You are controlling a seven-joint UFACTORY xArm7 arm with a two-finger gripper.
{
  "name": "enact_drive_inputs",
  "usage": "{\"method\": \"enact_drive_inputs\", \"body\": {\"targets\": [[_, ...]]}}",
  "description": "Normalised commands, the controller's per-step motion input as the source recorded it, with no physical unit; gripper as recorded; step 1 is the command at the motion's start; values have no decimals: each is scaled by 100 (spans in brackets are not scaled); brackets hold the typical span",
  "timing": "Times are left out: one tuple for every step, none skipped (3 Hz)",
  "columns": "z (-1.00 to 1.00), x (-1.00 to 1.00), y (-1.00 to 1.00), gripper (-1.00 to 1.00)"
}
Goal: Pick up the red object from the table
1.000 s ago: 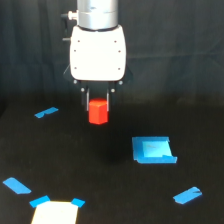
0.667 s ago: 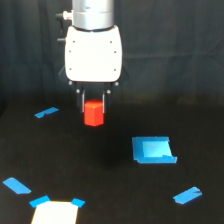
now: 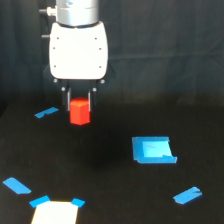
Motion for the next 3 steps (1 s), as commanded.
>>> {"method": "enact_drive_inputs", "body": {"targets": [[52, -33, -5, -100], [66, 17, 33, -100], [66, 15, 32, -100]]}}
